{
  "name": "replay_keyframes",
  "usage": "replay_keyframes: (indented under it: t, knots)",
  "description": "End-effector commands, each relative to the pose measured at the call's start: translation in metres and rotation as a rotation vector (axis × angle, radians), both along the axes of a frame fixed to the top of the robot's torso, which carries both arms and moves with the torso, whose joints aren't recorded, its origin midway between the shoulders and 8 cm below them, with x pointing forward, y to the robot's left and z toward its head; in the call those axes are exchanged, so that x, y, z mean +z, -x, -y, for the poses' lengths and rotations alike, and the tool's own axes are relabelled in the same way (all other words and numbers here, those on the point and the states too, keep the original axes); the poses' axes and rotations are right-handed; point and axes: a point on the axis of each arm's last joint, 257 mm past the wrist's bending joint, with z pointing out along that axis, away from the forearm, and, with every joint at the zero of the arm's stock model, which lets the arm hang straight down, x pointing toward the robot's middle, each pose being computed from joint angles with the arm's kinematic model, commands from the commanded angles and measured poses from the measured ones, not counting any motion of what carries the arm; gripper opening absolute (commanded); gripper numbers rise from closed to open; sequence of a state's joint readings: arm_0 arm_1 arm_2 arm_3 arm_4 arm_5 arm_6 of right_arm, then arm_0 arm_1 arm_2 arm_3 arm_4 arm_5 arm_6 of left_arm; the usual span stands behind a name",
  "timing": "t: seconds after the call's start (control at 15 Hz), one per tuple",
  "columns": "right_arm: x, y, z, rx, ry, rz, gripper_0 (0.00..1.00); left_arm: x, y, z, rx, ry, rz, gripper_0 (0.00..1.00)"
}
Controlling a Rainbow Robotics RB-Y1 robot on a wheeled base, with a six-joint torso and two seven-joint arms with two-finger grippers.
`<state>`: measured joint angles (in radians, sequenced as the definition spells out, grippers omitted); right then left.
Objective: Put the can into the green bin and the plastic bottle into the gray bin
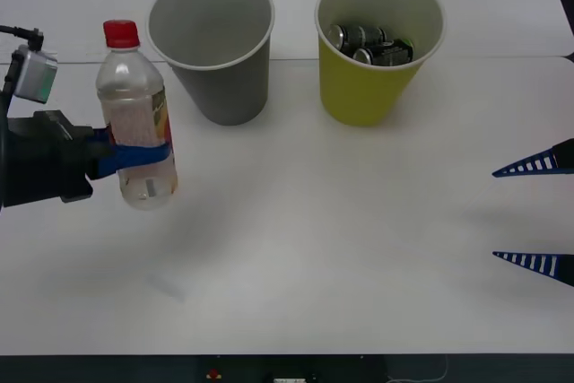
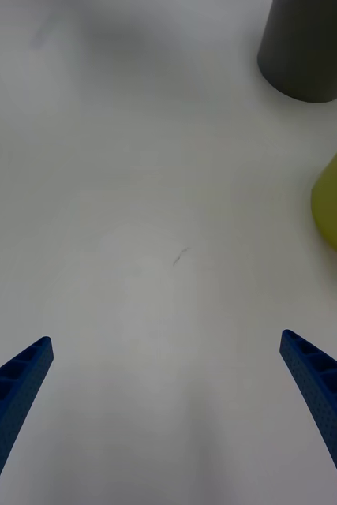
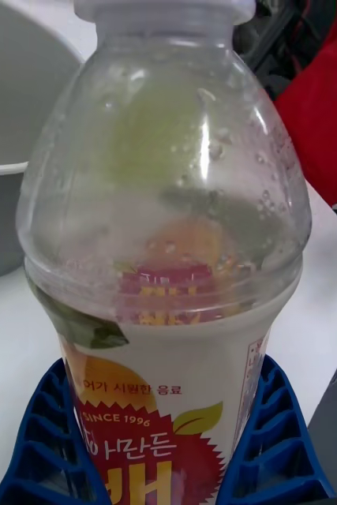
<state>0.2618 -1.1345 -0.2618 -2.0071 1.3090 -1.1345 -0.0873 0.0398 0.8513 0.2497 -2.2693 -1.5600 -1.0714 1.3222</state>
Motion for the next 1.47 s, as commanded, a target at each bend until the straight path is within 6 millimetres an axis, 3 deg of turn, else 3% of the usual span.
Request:
replay_keyframes:
  t: [0.07, 0.33, 0.6, 0.87, 1.2, 1.47]
  knots:
    - [0.0, 0.0, 0.0, 0.0, 0.0, 0.0, 1.0, 0.024, -0.018, 0.002, -0.017, -0.119, 0.088, 0.0]
    - [0.0, 0.0, 0.0, 0.0, 0.0, 0.0, 1.0, 0.061, -0.051, -0.002, -0.046, -0.214, 0.119, 0.0]
    - [0.0, 0.0, 0.0, 0.0, 0.0, 0.0, 1.0, 0.079, -0.093, 0.003, -0.028, -0.273, 0.142, 0.0]
    - [0.0, 0.0, 0.0, 0.0, 0.0, 0.0, 1.0, 0.09, -0.132, 0.012, -0.006, -0.314, 0.152, 0.0]
    - [0.0, 0.0, 0.0, 0.0, 0.0, 0.0, 1.0, 0.099, -0.183, 0.037, 0.012, -0.329, 0.138, 0.0]
    - [0.0, 0.0, 0.0, 0.0, 0.0, 0.0, 1.0, 0.096, -0.218, 0.05, 0.042, -0.351, 0.126, 0.0]
